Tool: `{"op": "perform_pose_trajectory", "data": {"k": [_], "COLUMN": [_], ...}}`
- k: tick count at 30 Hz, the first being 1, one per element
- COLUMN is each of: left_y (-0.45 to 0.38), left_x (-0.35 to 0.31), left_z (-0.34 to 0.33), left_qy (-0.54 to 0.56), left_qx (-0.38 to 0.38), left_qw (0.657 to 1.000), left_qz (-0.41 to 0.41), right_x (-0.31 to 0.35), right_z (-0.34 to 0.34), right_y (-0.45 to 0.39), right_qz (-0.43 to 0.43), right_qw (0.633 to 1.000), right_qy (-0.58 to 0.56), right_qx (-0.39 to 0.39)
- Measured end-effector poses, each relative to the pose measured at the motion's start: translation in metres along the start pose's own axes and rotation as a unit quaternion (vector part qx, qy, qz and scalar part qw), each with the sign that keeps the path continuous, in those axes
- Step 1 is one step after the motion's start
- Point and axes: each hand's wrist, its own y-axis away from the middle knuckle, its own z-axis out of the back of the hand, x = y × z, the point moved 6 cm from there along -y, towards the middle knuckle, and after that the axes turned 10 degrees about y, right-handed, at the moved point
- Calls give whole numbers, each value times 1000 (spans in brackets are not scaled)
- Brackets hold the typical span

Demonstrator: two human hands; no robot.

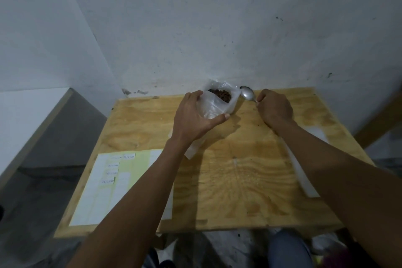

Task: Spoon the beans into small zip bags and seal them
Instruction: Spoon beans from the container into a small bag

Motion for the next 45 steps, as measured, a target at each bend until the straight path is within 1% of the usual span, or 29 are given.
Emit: {"op": "perform_pose_trajectory", "data": {"k": [7, 10, 14, 18, 23, 25, 27, 32, 35, 37, 39, 43, 45], "left_y": [2, 4, 6, 5, 5, 5, 5, 7, 6, 6, 5, 4, 4], "left_x": [-6, -8, -10, -11, -12, -12, -12, -7, -2, 0, 1, 1, 1], "left_z": [5, 7, 8, 10, 13, 14, 14, 15, 17, 18, 18, 15, 13], "left_qy": [-15, -17, -20, -24, -22, -19, -17, -19, -23, -25, -22, -14, -9], "left_qx": [-2, -1, -3, -4, -10, -11, -11, -11, -14, -17, -17, -10, -2], "left_qw": [1000, 1000, 1000, 1000, 1000, 1000, 1000, 1000, 1000, 1000, 1000, 1000, 1000], "left_qz": [-8, -6, -9, -10, -11, -9, -7, -5, -3, -5, -5, -2, 2], "right_x": [-11, -13, -12, -10, -10, -10, -10, -10, -4, 2, 10, 28, 35], "right_z": [17, 21, 32, 38, 36, 38, 38, 45, 56, 62, 62, 50, 43], "right_y": [2, 4, 7, 10, 16, 18, 17, 14, 13, 12, 13, 15, 16], "right_qz": [-7, -46, -85, -126, -154, -155, -149, -123, -111, -99, -96, -118, -121], "right_qw": [992, 979, 957, 926, 868, 853, 847, 880, 879, 876, 865, 837, 840], "right_qy": [-122, -185, -268, -346, -459, -488, -504, -458, -450, -452, -473, -526, -523], "right_qx": [23, 67, 68, 81, 113, 104, 79, -33, -107, -138, -138, -93, -76]}}
